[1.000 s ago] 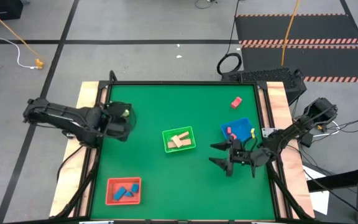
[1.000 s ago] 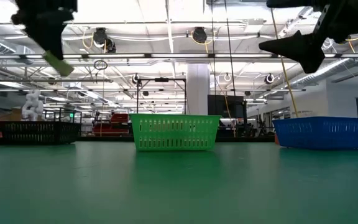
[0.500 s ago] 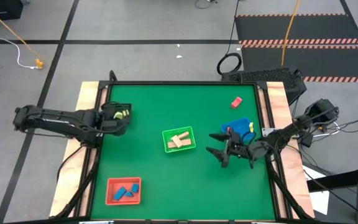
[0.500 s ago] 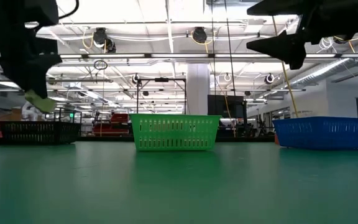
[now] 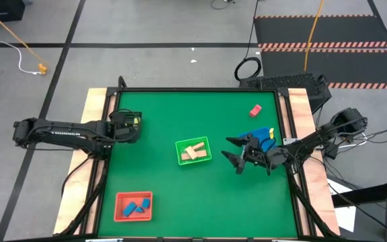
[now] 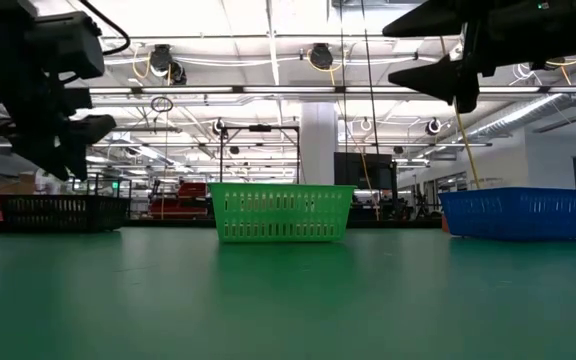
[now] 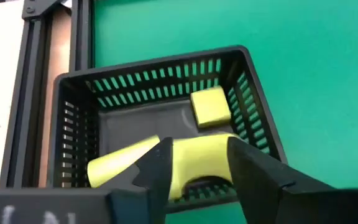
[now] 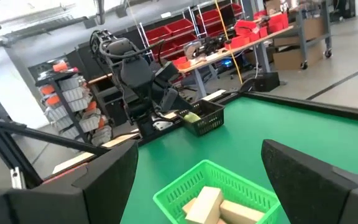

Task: Sort & place blocks by color
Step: Put the yellow green block into the black bin, then put the red block into the blue bin

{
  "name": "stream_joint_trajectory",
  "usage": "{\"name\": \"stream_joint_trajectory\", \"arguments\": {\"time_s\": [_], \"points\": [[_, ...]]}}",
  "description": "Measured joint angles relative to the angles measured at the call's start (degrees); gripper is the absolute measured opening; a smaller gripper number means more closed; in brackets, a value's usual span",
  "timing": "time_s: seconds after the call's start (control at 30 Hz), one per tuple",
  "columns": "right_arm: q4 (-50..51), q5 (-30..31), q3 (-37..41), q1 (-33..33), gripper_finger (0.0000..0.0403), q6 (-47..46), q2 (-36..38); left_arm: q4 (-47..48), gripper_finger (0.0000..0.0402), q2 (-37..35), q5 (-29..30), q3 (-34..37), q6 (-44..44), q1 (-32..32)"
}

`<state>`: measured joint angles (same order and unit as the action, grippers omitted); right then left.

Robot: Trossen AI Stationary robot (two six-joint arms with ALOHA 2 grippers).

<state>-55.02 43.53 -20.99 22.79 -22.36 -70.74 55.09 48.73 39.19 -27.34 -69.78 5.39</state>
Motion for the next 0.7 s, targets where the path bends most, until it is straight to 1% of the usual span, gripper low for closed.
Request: {"name": "stream_joint_trajectory", "arguments": {"time_s": [0.2, 0.3, 0.37, 0.5, 0.6, 0.7], "points": [[0.0, 0.0, 0.0, -0.7, 0.0333, 5.1, 0.0, -1.4, 0.0092, 0.0, 4.2, 0.2, -0.8, 1.6], [0.0, 0.1, 0.0, -2.9, 0.0333, 7.0, 0.0, -3.8, 0.0076, 0.0, 4.4, 0.1, 0.2, 2.0], [0.1, 0.1, 0.0, -5.2, 0.0333, 8.6, 0.0, -6.6, 0.0072, 0.0, 4.4, 0.0, 1.7, 1.9], [2.3, 0.1, 0.0, -11.0, 0.0333, 11.2, 0.5, -14.9, 0.0071, -0.2, 3.9, -0.1, 8.1, 1.9], [8.6, 0.1, 0.0, -16.3, 0.0333, 11.0, 2.4, -23.3, 0.0071, -0.2, 2.6, -0.1, 14.9, 1.9], [17.3, 0.2, 0.0, -22.2, 0.0333, 8.0, 5.3, -32.7, 0.0072, -0.2, 1.8, -0.1, 22.5, 1.9]]}}
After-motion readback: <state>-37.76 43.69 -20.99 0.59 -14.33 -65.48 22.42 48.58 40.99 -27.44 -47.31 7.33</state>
